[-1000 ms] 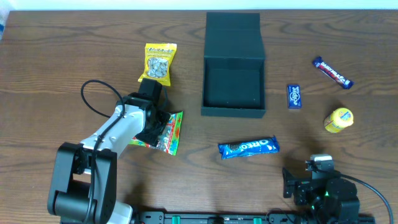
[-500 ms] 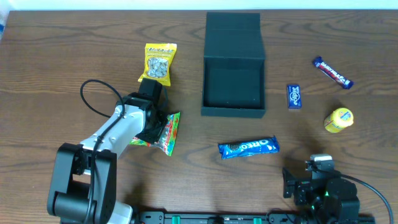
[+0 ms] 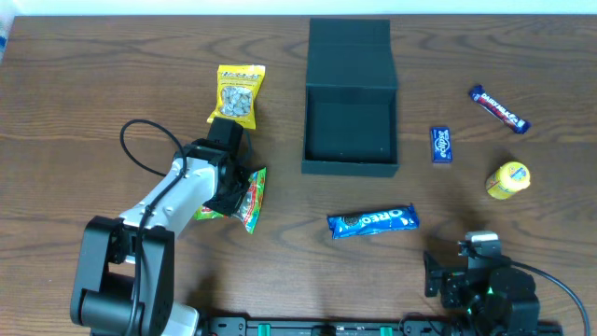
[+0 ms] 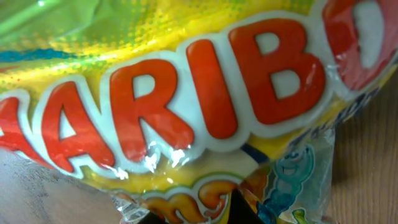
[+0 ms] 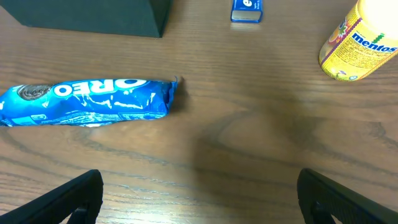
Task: Pack container
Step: 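Lower the left gripper and pinch the Haribo bag's top edge, then lift the Haribo bag and carry it into the black box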
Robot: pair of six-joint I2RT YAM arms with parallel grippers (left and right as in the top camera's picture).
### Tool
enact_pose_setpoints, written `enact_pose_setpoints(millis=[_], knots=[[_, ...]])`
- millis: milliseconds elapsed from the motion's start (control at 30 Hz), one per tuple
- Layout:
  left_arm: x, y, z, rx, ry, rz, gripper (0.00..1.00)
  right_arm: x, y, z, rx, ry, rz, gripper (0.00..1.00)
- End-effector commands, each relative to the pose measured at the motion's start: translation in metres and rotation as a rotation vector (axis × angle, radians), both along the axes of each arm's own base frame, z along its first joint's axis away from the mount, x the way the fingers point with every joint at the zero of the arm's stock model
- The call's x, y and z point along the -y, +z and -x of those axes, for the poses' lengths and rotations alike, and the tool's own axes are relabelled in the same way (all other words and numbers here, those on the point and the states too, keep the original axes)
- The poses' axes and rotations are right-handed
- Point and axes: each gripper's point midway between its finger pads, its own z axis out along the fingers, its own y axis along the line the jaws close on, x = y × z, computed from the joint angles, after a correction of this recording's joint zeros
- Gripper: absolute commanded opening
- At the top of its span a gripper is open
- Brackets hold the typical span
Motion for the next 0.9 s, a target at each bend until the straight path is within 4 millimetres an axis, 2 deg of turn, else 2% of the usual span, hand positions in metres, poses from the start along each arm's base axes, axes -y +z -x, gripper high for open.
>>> enact_pose_setpoints(millis=[0, 67, 267, 367, 467, 633, 867], knots=[[-0.011, -0.014, 0.017, -0.062, 0.009, -0.056, 0.1, 0.001, -0.003, 0.001, -0.005, 0.001, 0.007, 0.99], [-0.012, -0.014, 0.019, -0.069, 0.009, -0.058, 0.06, 0.001, -0.003, 0.001, -0.005, 0.001, 0.007, 0.99], [-0.012, -0.013, 0.02, -0.073, -0.027, -0.06, 0.06, 0.001, -0.003, 0.001, -0.005, 0.001, 0.007, 0.99], [-0.011, -0.008, 0.016, -0.049, -0.114, -0.062, 0.05, 0.001, -0.003, 0.001, -0.005, 0.001, 0.007, 0.99], [-0.006, 0.006, 0.005, 0.011, -0.247, -0.058, 0.06, 0.001, -0.003, 0.001, -0.005, 0.001, 0.007, 0.99], [0.007, 0.052, -0.012, 0.1, -0.448, -0.065, 0.06, 0.001, -0.003, 0.001, -0.005, 0.001, 0.007, 0.99], [0.04, 0.141, -0.019, 0.183, -0.806, -0.122, 0.06, 0.001, -0.003, 0.001, -0.005, 0.001, 0.007, 0.99]])
